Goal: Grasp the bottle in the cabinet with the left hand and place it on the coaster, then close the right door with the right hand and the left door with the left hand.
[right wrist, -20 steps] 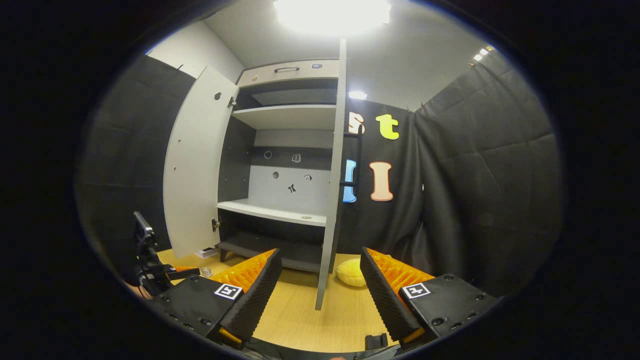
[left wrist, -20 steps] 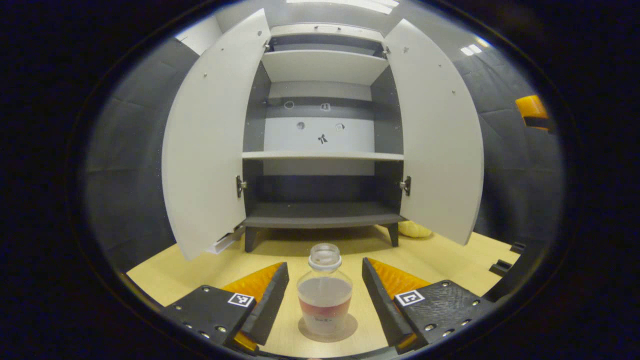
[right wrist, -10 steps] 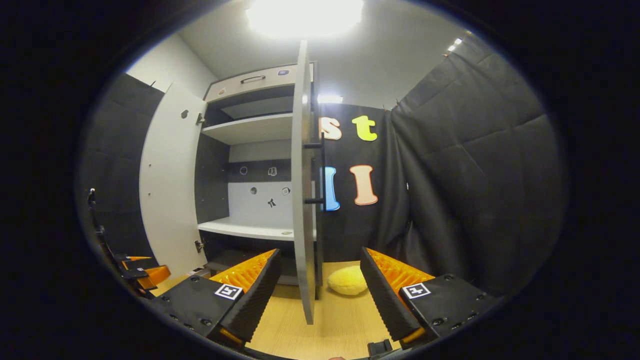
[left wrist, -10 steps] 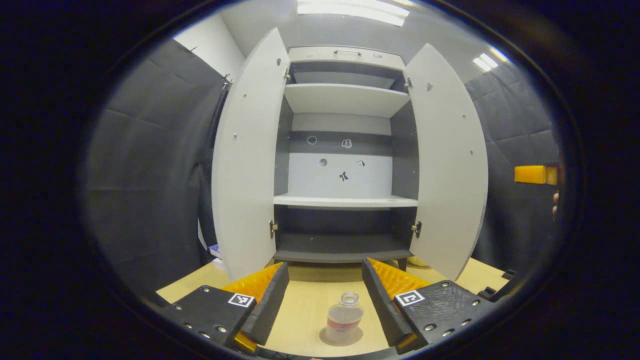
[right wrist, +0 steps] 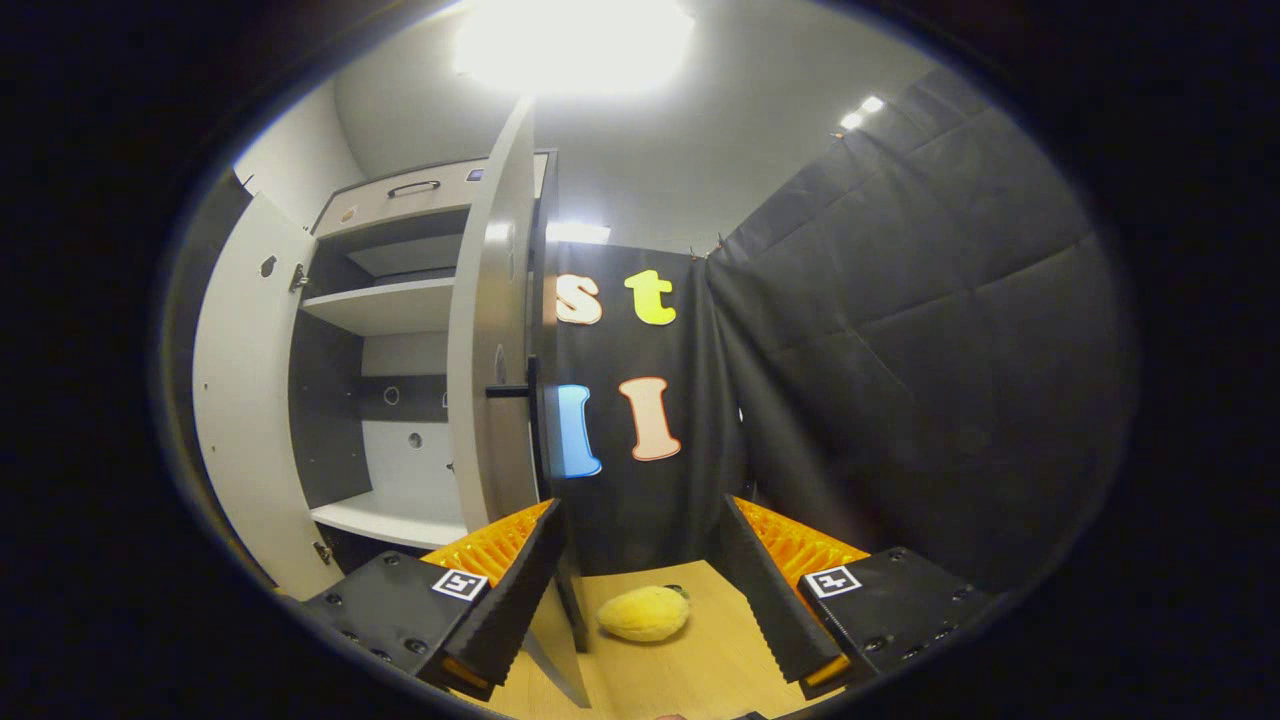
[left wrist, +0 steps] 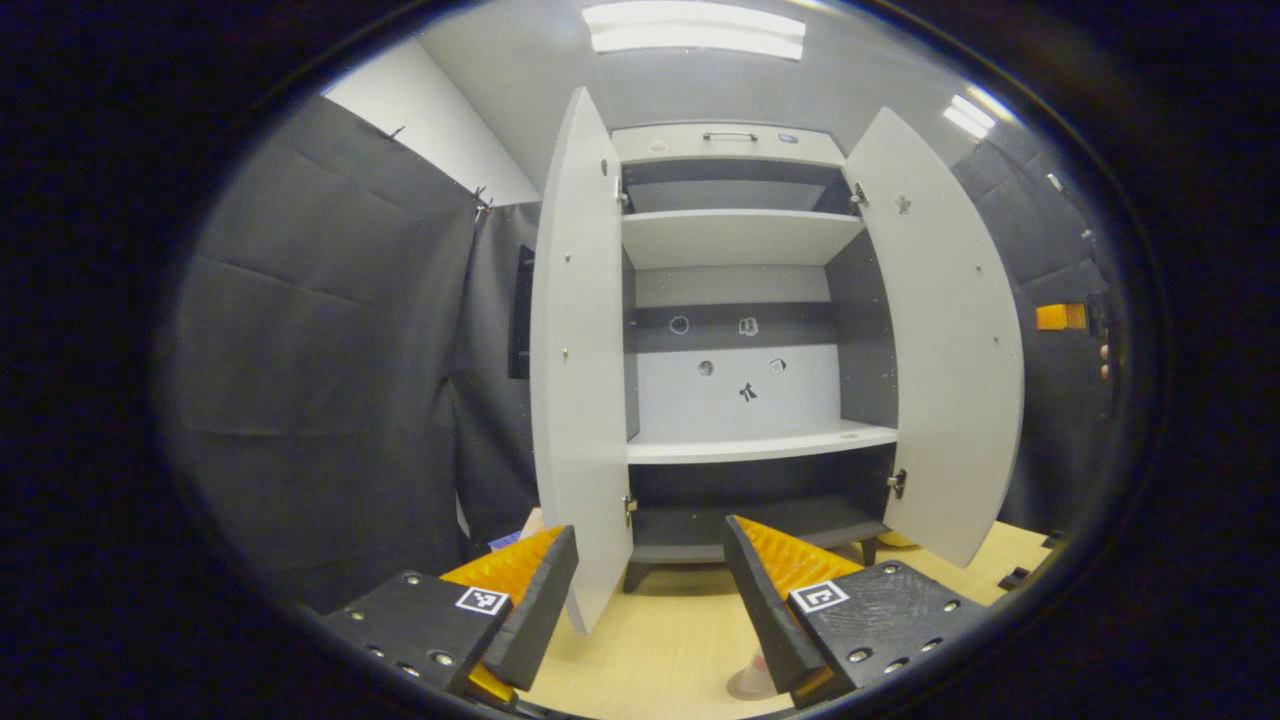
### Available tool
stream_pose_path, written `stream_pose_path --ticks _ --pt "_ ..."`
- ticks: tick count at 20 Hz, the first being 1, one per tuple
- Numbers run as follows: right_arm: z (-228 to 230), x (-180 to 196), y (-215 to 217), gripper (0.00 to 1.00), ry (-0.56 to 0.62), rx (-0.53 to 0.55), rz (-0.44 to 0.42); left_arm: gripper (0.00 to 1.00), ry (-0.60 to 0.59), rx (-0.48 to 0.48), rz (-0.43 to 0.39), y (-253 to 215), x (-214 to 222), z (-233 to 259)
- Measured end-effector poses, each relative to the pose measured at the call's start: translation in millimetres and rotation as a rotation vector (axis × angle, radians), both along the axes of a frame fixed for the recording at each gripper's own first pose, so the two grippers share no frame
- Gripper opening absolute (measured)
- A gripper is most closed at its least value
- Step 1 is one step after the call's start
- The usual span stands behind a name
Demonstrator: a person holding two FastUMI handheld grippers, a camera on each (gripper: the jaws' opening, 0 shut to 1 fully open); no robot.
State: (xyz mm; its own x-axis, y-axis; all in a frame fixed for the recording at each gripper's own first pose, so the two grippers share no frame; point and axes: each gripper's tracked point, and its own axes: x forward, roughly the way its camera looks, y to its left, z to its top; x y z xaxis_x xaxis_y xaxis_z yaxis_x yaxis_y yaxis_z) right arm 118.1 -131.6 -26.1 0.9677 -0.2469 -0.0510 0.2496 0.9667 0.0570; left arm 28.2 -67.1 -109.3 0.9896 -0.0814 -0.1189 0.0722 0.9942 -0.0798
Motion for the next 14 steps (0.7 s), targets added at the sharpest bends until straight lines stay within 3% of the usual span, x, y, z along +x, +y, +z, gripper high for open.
stream_pose_path --ticks 3,4,5,7,10,11,14 --pt "2 18 -8 0.99 0.024 -0.026 -0.061 0.93 0.007 -0.006 0.031 20 3 -2" --pt "2 23 -8 0.95 0.03 -0.026 -0.069 0.86 0.005 -0.008 0.034 26 4 -1" --pt "3 27 -5 0.95 0.032 -0.024 -0.072 0.93 0.001 -0.006 0.04 35 6 0" --pt "2 36 2 0.99 0.037 -0.028 -0.074 0.91 -0.005 -0.001 0.055 51 8 -1" --pt "7 35 2 0.97 0.028 -0.077 -0.103 0.86 0.017 -0.005 0.076 74 16 -12" --pt "7 35 4 0.91 0.03 -0.093 -0.102 0.87 0.018 -0.009 0.084 81 18 -13" --pt "10 34 9 0.97 0.031 -0.128 -0.106 0.86 0.015 0.0 0.103 103 26 -17"
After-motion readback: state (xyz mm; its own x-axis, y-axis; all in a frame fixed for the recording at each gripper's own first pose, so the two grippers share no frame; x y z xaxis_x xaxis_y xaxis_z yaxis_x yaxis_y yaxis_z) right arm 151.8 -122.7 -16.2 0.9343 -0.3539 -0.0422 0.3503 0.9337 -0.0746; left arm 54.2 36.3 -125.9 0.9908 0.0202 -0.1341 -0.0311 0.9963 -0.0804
